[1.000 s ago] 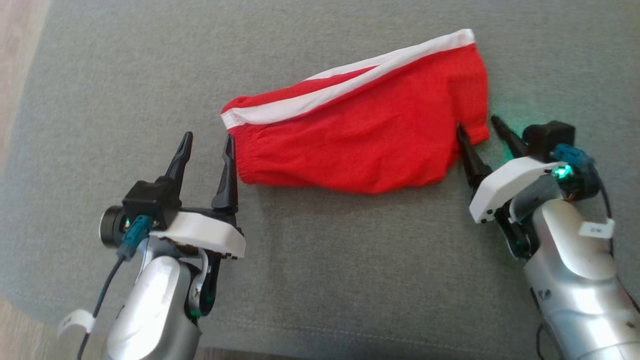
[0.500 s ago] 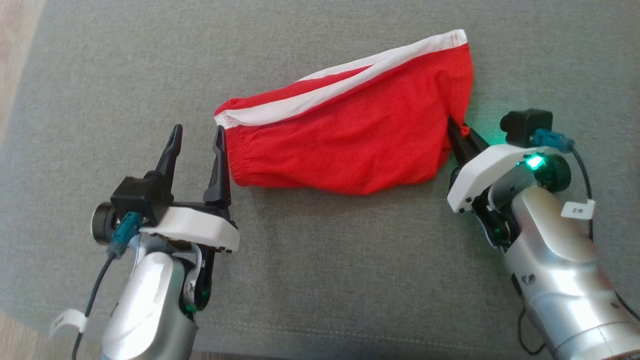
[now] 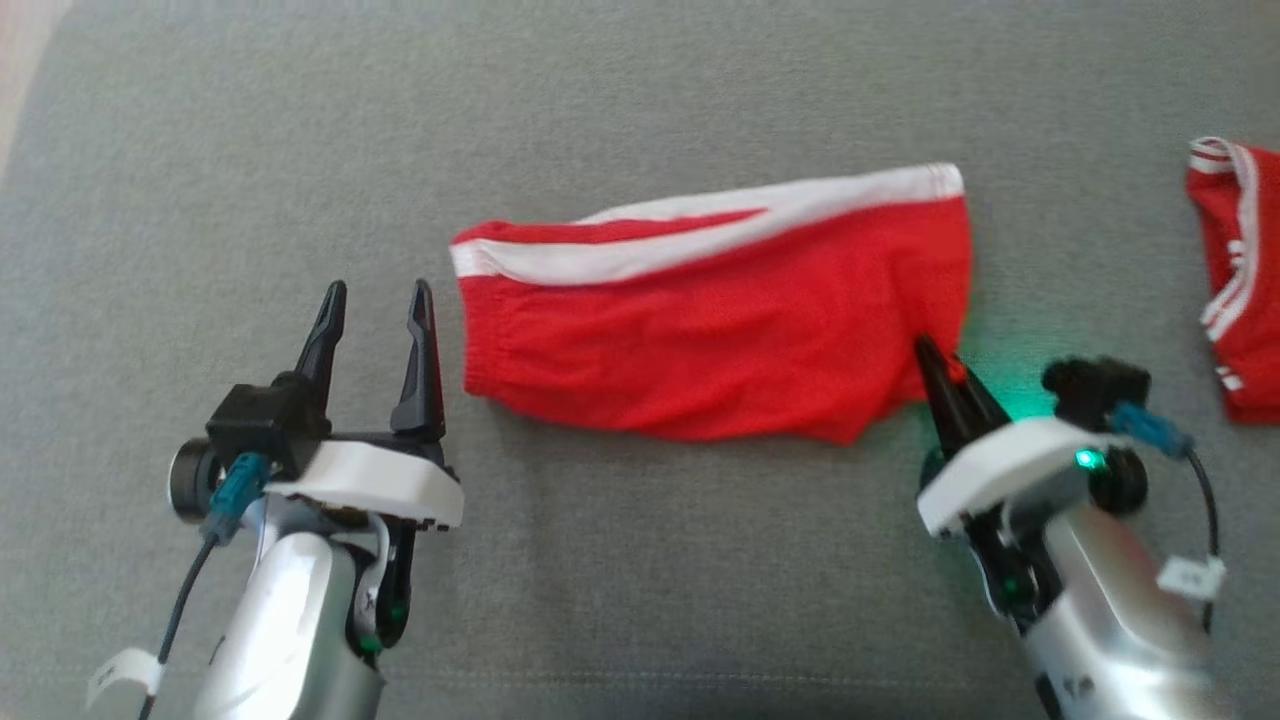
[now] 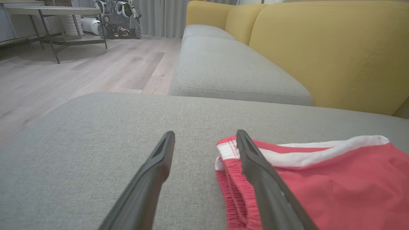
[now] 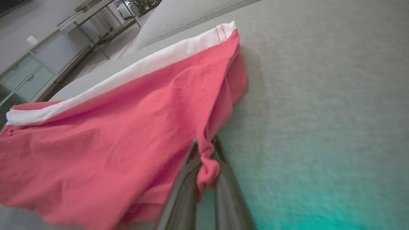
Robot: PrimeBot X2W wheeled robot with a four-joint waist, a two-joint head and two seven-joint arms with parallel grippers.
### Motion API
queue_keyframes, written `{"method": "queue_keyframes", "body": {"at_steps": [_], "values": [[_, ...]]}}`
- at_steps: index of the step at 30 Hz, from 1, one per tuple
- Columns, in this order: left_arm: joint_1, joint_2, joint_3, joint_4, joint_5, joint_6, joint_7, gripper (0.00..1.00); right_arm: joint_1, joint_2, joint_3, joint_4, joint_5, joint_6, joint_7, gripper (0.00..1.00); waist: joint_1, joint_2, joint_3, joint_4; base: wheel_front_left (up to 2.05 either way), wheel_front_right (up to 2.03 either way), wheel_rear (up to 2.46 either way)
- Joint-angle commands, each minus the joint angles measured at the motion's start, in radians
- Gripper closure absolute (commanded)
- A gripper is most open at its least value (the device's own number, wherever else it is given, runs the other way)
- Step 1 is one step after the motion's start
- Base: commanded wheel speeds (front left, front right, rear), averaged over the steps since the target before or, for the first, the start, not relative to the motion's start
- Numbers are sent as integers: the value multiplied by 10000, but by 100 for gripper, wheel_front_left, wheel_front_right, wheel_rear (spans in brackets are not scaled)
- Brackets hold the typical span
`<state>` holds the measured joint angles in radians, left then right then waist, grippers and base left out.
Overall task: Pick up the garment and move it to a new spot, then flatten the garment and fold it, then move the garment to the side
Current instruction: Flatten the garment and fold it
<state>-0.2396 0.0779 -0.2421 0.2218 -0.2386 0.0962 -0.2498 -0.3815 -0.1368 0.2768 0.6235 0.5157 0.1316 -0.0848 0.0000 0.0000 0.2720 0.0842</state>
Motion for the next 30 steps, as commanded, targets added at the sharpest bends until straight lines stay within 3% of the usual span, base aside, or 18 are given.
{"method": "queue_keyframes", "body": {"at_steps": [1,10,17,23,30], "values": [[-45,184,427,-388,115,22,-119,0,353,6,-44,-406,47,-9,-122,100,0,0,-106,-171,0,0,0],[253,260,444,-414,79,23,-120,0,1783,300,-1345,-1341,-186,-9,77,100,0,0,-375,-465,0,0,0],[311,297,371,-431,43,12,-120,0,2089,448,-1691,-2266,-666,-9,454,100,0,0,-461,-553,0,0,0],[309,290,301,-400,3,-1,-120,0,1899,476,-1439,-3419,-1164,-9,1041,100,0,0,-606,-482,0,0,0],[337,254,228,-408,-74,-3,-120,0,1175,588,-98,-4907,-1415,-9,2231,100,0,0,-766,-173,0,0,0]]}}
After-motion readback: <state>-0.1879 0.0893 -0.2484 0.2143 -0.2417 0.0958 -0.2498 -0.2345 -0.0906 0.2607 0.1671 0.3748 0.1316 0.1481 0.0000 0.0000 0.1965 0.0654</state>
